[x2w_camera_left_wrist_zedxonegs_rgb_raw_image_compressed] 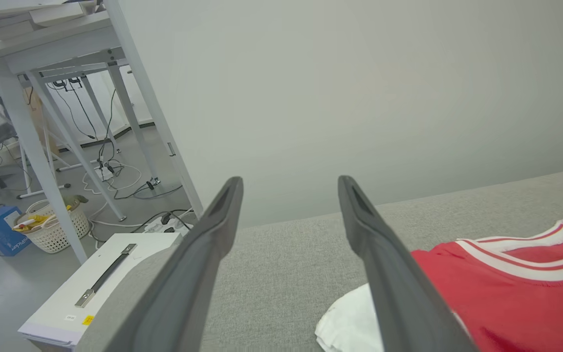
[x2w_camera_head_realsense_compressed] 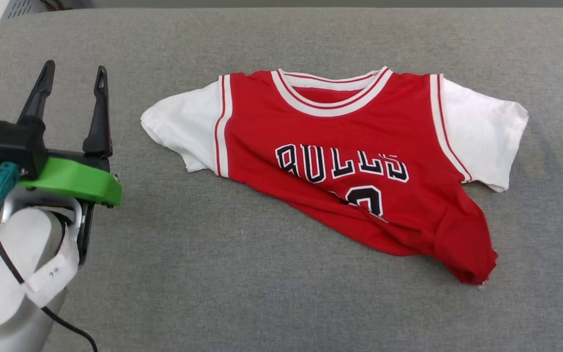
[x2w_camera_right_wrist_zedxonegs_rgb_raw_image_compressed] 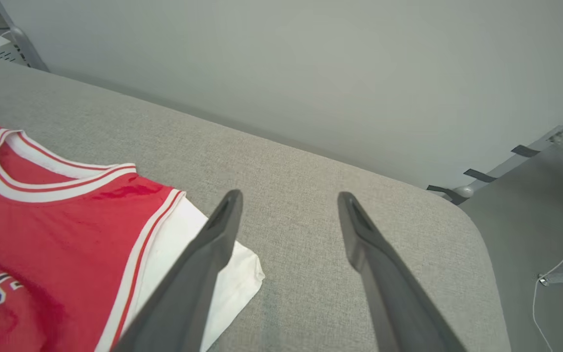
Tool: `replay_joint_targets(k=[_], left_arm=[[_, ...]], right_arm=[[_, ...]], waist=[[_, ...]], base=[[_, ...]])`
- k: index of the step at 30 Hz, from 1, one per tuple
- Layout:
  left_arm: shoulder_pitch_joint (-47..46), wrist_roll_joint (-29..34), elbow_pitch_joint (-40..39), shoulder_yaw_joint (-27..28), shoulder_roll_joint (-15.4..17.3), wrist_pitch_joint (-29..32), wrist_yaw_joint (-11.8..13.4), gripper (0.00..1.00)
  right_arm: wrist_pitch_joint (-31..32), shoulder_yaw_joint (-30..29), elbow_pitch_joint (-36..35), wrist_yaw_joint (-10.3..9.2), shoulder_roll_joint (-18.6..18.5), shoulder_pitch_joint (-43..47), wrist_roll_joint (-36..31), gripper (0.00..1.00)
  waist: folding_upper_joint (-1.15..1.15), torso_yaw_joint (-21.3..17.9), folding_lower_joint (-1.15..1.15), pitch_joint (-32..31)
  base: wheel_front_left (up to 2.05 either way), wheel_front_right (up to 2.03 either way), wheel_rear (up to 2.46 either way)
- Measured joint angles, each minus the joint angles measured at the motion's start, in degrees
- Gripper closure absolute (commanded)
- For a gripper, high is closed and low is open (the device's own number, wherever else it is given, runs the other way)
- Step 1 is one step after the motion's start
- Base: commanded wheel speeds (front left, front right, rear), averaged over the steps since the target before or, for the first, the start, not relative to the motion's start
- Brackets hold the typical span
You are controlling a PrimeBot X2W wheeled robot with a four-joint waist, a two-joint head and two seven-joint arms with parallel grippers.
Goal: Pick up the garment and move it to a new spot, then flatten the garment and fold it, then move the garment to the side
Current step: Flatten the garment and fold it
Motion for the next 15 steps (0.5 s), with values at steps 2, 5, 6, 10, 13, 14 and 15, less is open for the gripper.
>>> replay_joint_targets(k=[2, 5, 6, 10, 13, 14, 15], left_arm=[[2.58, 2.02, -1.59, 2.72, -1.79, 0.00, -0.04, 0.00], [5.99, 4.94, -3.71, 6.12, -4.44, 0.00, -0.24, 0.00], [6.56, 5.45, -4.05, 6.66, -4.98, 0.00, -0.54, 0.00], [8.73, 8.15, -4.82, 9.43, -7.89, 0.00, -2.80, 0.00], [8.76, 9.17, -4.57, 11.56, -10.28, 0.00, -4.72, 0.00], [8.76, 9.94, -4.34, 12.09, -11.00, 0.00, -5.27, 0.00], [8.76, 10.62, -4.24, 12.65, -11.79, 0.00, -5.89, 0.00]], right_arm=[[5.90, 3.72, 1.35, 0.00, -2.71, -0.97, 2.67, 0.00], [13.59, 7.82, 3.98, 0.00, -5.36, -2.46, 6.53, 0.00], [14.90, 8.33, 4.60, 0.00, -5.73, -2.64, 7.31, 0.00], [19.64, 9.55, 7.98, 0.00, -6.53, -4.47, 10.90, 0.00], [20.94, 9.59, 9.77, 0.00, -6.64, -5.67, 12.32, 0.00], [20.93, 9.60, 10.42, 0.00, -6.55, -5.95, 12.44, 0.00], [20.93, 9.64, 11.03, 0.00, -6.41, -6.23, 12.59, 0.00]], waist=[[0.00, 0.85, 0.00, 0.64], [0.00, 1.90, 0.00, 1.80], [0.00, 2.12, 0.00, 2.04], [0.00, 3.57, 0.00, 3.69], [0.00, 4.76, 0.00, 5.03], [0.00, 5.21, 0.00, 5.54], [0.00, 5.62, 0.00, 6.06]], base=[[0.00, 0.00, 0.00], [0.00, 0.00, 0.00], [0.00, 0.00, 0.00], [0.00, 0.00, 0.00], [0.00, 0.00, 0.00], [0.00, 0.00, 0.00], [0.00, 0.00, 0.00]])
